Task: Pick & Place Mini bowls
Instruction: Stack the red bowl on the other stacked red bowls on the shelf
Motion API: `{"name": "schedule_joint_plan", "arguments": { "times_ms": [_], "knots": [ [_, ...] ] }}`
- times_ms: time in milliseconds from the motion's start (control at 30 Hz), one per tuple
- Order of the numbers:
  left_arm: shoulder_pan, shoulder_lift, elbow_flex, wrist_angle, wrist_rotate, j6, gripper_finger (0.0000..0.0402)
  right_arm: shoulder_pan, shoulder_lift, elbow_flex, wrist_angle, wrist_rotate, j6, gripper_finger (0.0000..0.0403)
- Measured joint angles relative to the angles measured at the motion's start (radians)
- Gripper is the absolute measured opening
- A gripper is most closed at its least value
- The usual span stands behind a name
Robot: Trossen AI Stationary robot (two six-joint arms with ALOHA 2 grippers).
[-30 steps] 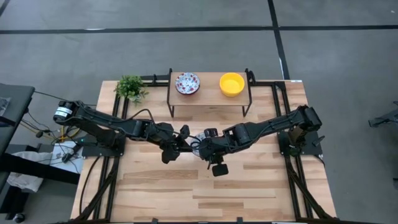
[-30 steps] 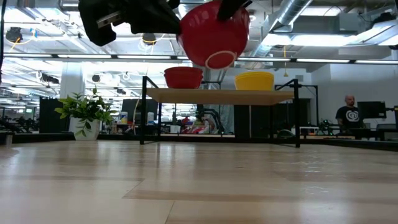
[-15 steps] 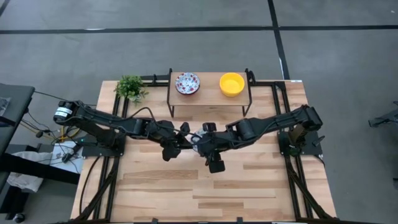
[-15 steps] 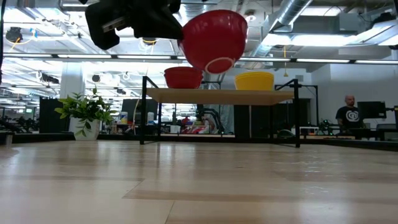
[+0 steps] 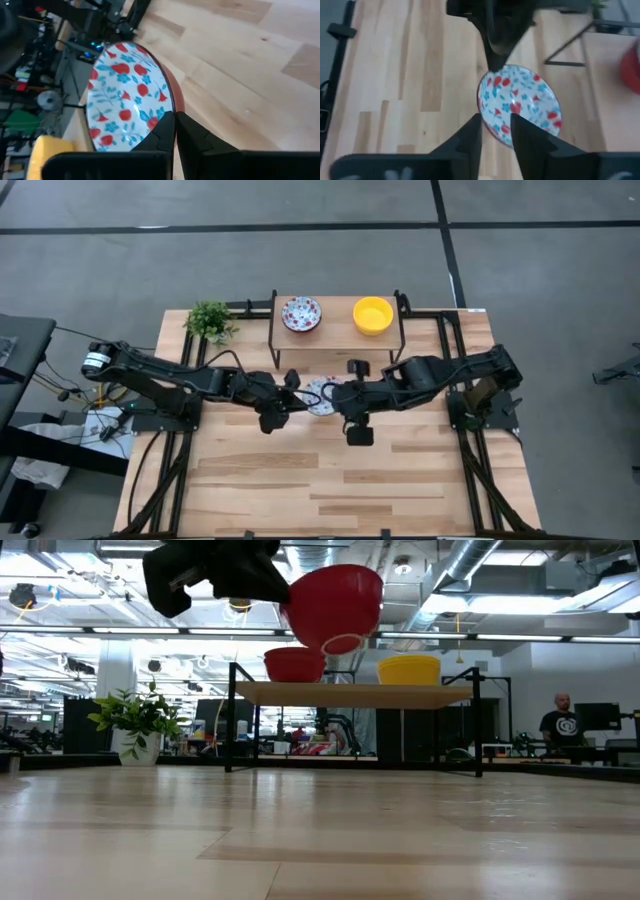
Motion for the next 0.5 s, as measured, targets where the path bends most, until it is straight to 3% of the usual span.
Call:
{"name": "schedule_joint_plan", "arguments": {
  "times_ms": [233,367,500],
  "knots": [
    [0.018,-0.081,0.0,-0.008,-0.052,-0.004,0.0009,0.048,-0.08,-0.008,-0.07,0.14,0.072,0.0009],
    [0.034,-0.125,0.0,-0.008,-0.104,-0.036,0.0009,0.078,-0.158,-0.087,-0.043,0.24,0.124,0.0008],
    [0.049,-0.159,0.007,-0.01,-0.139,-0.038,0.0009,0.102,-0.268,-0.268,0.099,0.302,0.166,0.0003]
  ]
}}
